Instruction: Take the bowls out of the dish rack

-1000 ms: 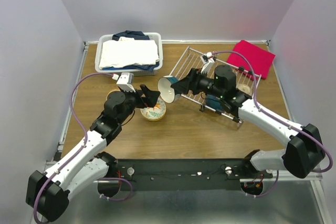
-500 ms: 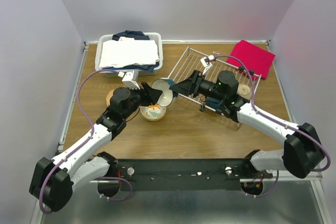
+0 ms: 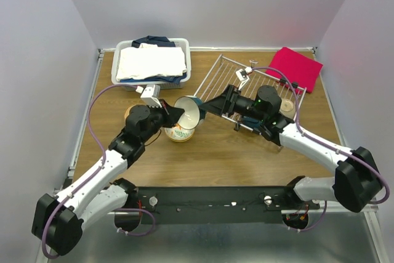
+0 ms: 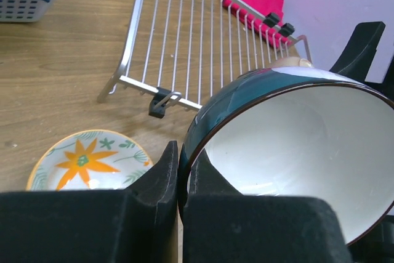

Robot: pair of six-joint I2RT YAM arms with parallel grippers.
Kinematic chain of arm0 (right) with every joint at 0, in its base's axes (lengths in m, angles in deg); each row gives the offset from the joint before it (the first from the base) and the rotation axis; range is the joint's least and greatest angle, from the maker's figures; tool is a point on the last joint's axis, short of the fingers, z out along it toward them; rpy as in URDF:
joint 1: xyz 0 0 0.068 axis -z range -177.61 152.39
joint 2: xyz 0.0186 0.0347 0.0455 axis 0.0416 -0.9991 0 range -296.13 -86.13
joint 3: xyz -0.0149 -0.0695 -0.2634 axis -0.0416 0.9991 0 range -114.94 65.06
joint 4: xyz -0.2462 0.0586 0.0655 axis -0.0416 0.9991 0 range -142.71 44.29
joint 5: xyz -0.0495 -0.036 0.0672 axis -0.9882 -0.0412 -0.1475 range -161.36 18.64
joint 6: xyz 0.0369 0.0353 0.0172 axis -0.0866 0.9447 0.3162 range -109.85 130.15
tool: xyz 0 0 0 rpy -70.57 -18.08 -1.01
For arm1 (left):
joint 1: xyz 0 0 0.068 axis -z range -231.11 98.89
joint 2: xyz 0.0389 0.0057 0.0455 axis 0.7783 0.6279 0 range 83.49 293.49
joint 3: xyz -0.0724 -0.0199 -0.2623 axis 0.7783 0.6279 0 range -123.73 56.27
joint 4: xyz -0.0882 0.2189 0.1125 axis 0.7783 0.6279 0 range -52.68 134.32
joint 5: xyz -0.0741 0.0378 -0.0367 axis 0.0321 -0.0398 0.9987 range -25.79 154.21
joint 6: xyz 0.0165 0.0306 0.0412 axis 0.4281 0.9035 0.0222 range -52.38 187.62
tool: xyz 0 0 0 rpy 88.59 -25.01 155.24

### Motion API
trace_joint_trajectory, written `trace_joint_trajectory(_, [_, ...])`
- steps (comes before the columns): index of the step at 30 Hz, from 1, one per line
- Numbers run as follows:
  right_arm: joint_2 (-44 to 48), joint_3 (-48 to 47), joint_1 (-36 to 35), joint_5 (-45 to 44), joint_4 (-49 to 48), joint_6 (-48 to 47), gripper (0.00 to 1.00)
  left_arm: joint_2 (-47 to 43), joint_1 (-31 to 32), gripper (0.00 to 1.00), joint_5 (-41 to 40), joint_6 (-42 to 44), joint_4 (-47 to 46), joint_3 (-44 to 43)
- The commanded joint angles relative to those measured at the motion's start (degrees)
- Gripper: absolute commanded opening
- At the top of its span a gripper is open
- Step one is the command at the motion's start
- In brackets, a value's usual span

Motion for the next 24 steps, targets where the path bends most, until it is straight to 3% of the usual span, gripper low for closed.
trace_joint_trajectory(1, [3.5, -1.2, 0.3, -2.9, 6.9, -6.4, 1.0, -4.1, -0.2, 0.0, -2.5, 2.2, 4.2, -0.4])
trace_joint_trajectory(7, [8.0, -5.2, 0.2, -12.2, 22.3, -18.0, 1.0, -5.5, -0.2, 0.0, -3.6, 7.0, 13.8, -2.9])
trace_joint_trajectory(12, [10.4, -8.4, 0.2, -22.2, 35.4, -26.8, 1.0, -3.2, 0.1, 0.0, 1.0, 9.6, 21.2, -7.7])
trace_joint_trajectory(16, [12.1, -9.4, 0.2, -34.2, 40.5, -29.0, 1.0, 1.0, 3.7, 0.0, 1.6, 10.5, 26.0, -10.4])
trace_joint_trajectory(24, [14.1, -8.8, 0.2, -43.9, 44.4, -31.9, 1.0, 11.8, 12.5, 0.0, -0.5, 9.8, 29.7, -14.7])
